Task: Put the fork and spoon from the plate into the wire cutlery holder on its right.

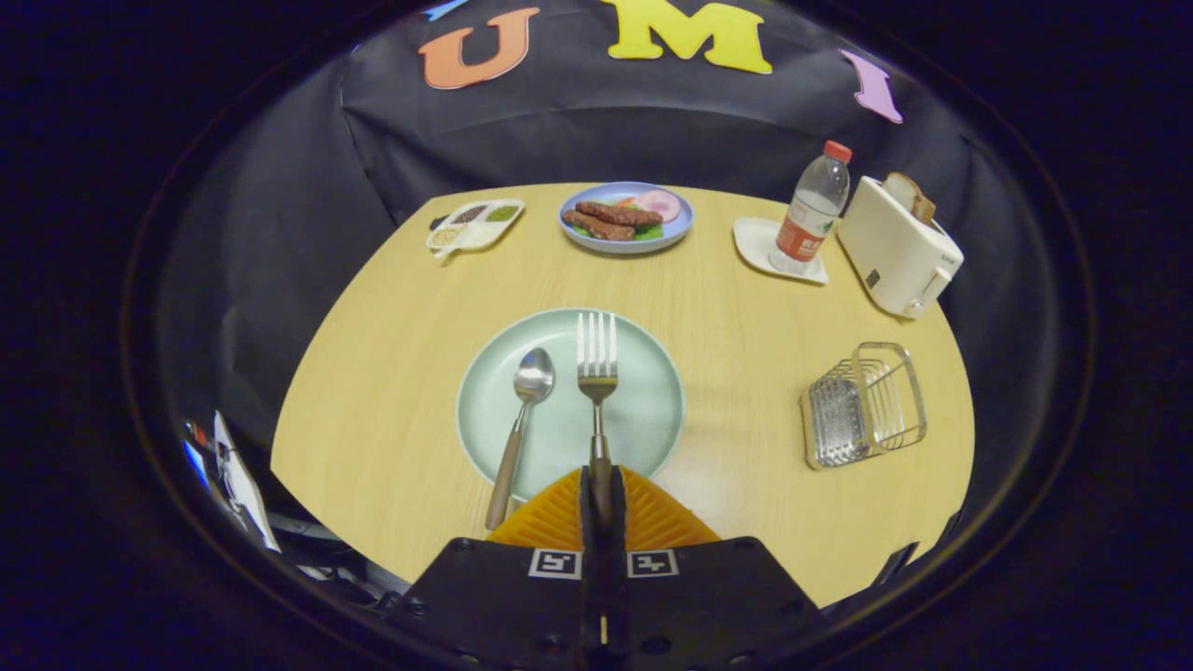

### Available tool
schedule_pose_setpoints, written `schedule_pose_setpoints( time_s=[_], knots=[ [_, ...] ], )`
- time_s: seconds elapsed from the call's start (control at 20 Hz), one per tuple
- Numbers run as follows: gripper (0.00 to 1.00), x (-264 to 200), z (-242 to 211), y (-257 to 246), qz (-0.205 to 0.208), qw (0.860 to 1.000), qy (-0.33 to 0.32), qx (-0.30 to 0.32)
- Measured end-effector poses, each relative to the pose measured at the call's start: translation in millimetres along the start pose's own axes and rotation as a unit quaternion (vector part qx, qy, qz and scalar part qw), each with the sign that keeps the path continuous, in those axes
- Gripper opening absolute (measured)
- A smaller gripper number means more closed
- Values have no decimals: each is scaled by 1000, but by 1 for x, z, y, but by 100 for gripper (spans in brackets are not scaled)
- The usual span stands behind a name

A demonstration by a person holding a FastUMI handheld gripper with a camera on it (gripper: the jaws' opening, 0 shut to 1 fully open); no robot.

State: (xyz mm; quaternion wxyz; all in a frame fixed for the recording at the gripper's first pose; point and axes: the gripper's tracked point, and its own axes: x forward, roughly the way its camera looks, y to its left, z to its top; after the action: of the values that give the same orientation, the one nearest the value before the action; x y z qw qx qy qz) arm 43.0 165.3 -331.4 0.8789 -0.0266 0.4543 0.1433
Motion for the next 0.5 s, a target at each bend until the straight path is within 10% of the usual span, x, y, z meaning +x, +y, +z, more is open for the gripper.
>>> schedule_pose_setpoints(
  time_s=[0.5],
  knots=[
    [3,-82,32,-107,27,998,-28,-40]
  ],
)
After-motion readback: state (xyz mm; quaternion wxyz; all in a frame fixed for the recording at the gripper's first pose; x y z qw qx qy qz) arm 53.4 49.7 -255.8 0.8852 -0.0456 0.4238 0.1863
